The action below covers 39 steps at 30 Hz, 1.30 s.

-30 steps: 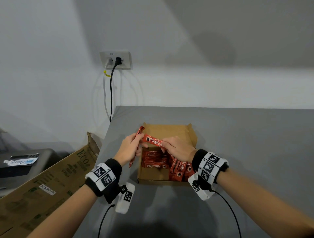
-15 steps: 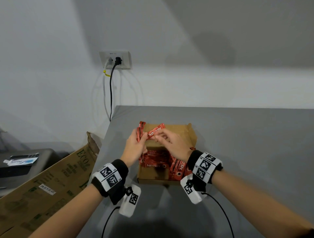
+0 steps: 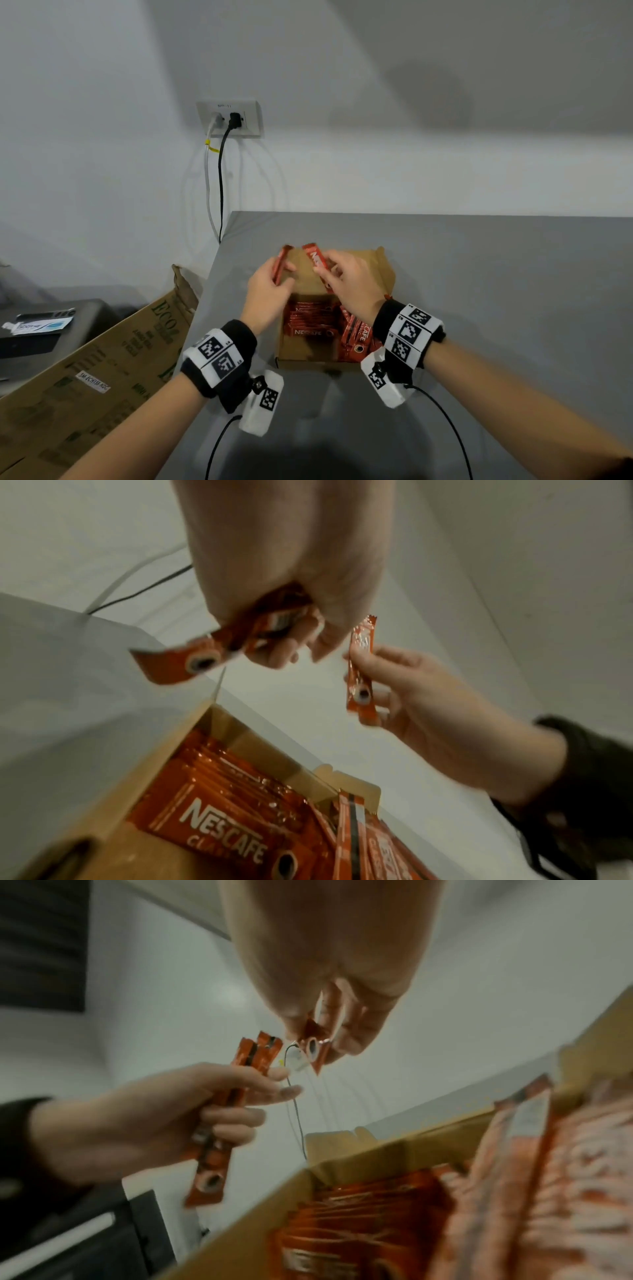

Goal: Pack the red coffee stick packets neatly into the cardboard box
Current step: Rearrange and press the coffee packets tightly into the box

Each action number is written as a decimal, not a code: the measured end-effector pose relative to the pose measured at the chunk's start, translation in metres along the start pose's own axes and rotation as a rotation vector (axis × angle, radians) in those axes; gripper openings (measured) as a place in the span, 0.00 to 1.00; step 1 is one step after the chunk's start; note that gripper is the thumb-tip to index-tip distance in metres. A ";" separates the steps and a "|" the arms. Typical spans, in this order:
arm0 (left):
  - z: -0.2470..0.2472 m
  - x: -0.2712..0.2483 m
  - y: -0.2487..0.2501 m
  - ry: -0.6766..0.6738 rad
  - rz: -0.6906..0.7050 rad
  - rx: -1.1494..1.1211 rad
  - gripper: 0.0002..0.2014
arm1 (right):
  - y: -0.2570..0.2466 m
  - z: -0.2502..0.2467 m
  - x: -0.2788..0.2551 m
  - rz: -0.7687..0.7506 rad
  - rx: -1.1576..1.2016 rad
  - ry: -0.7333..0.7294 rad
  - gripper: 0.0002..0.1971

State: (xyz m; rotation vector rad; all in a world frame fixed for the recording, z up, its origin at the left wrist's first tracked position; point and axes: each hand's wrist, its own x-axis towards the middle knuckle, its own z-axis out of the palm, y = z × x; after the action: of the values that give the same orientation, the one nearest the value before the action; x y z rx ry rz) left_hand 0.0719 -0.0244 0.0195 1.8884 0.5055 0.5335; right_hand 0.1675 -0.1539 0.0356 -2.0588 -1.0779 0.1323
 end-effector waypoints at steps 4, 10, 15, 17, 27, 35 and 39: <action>-0.018 0.007 -0.003 0.152 -0.059 0.028 0.09 | 0.004 0.008 -0.013 0.038 -0.140 -0.337 0.13; -0.019 0.005 -0.004 0.049 0.061 0.195 0.07 | -0.013 0.026 -0.017 -0.024 -0.425 -0.609 0.10; -0.016 -0.002 -0.004 -0.479 0.027 0.720 0.06 | -0.023 0.027 -0.017 -0.049 -0.596 -0.661 0.14; -0.014 -0.003 -0.005 -0.540 -0.009 0.837 0.11 | -0.028 0.026 -0.018 -0.066 -0.584 -0.678 0.15; -0.001 -0.017 -0.023 -0.464 0.074 1.029 0.17 | -0.028 0.026 -0.020 -0.009 -0.576 -0.696 0.14; 0.004 -0.021 -0.033 -0.423 0.094 0.972 0.16 | -0.019 0.020 -0.018 0.036 -0.591 -0.609 0.09; 0.004 -0.019 -0.036 -0.416 0.086 0.976 0.14 | -0.020 0.023 -0.017 0.029 -0.612 -0.594 0.09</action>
State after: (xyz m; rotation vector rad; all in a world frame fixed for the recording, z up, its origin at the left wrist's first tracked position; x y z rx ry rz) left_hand 0.0554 -0.0255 -0.0176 2.8640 0.4350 -0.1202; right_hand 0.1344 -0.1461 0.0295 -2.6707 -1.5914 0.5067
